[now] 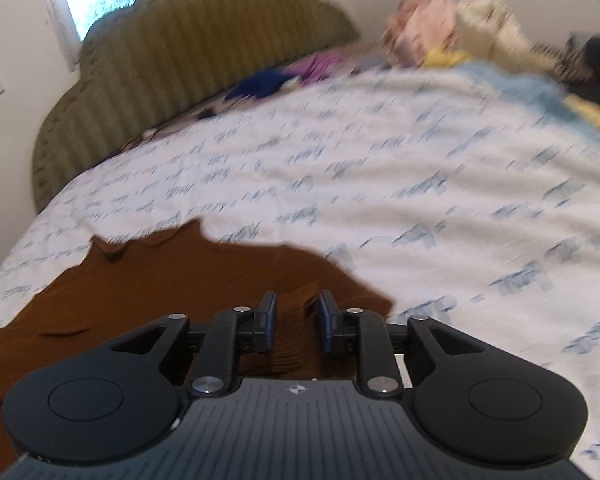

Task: Fold small clothes

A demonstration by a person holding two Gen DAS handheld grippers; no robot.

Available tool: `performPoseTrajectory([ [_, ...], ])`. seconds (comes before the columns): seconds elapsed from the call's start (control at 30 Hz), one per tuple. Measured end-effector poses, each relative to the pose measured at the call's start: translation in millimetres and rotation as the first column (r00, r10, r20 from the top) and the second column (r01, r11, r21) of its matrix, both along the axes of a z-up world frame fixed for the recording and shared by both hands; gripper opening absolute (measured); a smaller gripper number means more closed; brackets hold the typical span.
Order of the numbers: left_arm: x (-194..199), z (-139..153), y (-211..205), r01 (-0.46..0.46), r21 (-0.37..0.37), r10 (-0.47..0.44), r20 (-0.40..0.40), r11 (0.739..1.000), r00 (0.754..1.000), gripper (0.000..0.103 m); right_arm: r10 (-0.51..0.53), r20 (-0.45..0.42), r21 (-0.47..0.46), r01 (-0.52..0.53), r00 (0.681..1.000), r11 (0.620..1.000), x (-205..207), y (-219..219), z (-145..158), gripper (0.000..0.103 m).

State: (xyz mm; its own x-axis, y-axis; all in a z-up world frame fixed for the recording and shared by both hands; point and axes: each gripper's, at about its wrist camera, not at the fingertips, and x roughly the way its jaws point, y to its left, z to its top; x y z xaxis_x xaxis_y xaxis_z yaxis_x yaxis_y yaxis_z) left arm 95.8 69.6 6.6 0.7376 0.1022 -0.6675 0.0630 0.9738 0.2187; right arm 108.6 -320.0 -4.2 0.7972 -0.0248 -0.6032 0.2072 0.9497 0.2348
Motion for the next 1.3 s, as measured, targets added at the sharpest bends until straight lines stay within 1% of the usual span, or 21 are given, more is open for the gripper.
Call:
performPoseTrajectory([
  [0.03,-2.8,0.7,-0.9,-0.001,-0.008,0.001,0.000,1.000,1.000,0.089,0.003,0.024,-0.031,-0.002,1.000,1.000,-4.9,4.4,4.0,0.030],
  [0.1,-6.3,1.1,-2.8,-0.003,-0.022,0.003,-0.004,1.000,1.000,0.089,0.058,0.052,-0.072,-0.054,0.997,0.996,-13.0,17.1,8.9,0.035],
  [0.13,-7.6,1.0,-3.5,-0.001,-0.028,0.001,-0.005,1.000,1.000,0.089,0.102,0.055,-0.083,-0.097,0.993,0.992,-15.8,24.1,9.1,0.041],
  [0.17,-8.5,0.3,-4.1,-0.003,-0.031,0.002,-0.008,1.000,1.000,0.089,0.144,0.047,-0.087,-0.140,0.988,0.986,-17.3,30.5,7.0,0.046],
  [0.23,-8.8,-2.0,-4.5,-0.012,-0.023,0.011,-0.017,1.000,1.000,0.089,0.202,-0.006,-0.083,-0.202,0.979,0.976,-14.4,39.4,-1.3,0.052],
  [0.3,-8.4,-4.5,-3.3,-0.025,-0.019,0.025,-0.031,1.000,0.999,0.089,0.179,-0.057,-0.105,-0.185,0.982,0.977,-9.9,41.5,-11.8,0.052],
  [0.33,-8.8,-5.3,-1.9,-0.029,-0.021,0.028,-0.035,0.999,0.999,0.089,0.158,-0.066,-0.116,-0.165,0.985,0.979,-8.9,40.9,-14.6,0.052],
  [0.4,-9.7,-6.4,0.2,-0.033,-0.020,0.033,-0.041,0.999,0.999,0.089,0.141,-0.054,-0.094,-0.146,0.988,0.985,-11.6,37.0,-14.1,0.053],
  [0.47,-10.3,-7.1,0.4,-0.037,-0.013,0.036,-0.040,0.999,0.999,0.089,0.141,-0.040,-0.078,-0.144,0.989,0.987,-17.5,36.0,-10.3,0.059],
  [0.57,-11.6,-6.9,0.1,-0.043,-0.015,0.042,-0.037,0.999,0.998,0.089,0.149,-0.033,-0.102,-0.151,0.988,0.983,-25.4,40.8,-6.8,0.063],
  [0.67,-13.6,-6.5,-0.7,-0.046,-0.029,0.044,-0.042,0.999,0.998,0.089,0.161,-0.039,-0.103,-0.164,0.986,0.981,-33.7,43.7,-7.6,0.066],
  [0.8,-18.0,-6.0,-2.8,-0.049,-0.039,0.048,-0.041,0.998,0.998,0.089,0.178,-0.043,-0.091,-0.181,0.983,0.979,-44.3,47.5,-9.6,0.069],
  [1.03,-28.8,-4.6,-5.7,-0.067,-0.077,0.064,-0.042,0.995,0.997,0.089,0.187,-0.019,-0.064,-0.188,0.982,0.980,-66.2,51.2,-5.4,0.072],
  [1.13,-34.3,-3.7,-9.8,-0.068,-0.093,0.064,-0.041,0.993,0.997,0.089,0.203,-0.021,-0.043,-0.204,0.979,0.978,-76.2,55.1,-3.6,0.076],
  [1.23,-40.3,-3.9,-14.6,-0.063,-0.112,0.058,-0.047,0.992,0.997,0.089,0.227,-0.028,-0.040,-0.228,0.973,0.973,-86.2,63.4,-3.0,0.082],
  [1.3,-44.0,-4.5,-18.1,-0.058,-0.119,0.052,-0.049,0.991,0.997,0.089,0.246,-0.035,-0.034,-0.247,0.969,0.968,-92.1,70.6,-3.6,0.083],
])
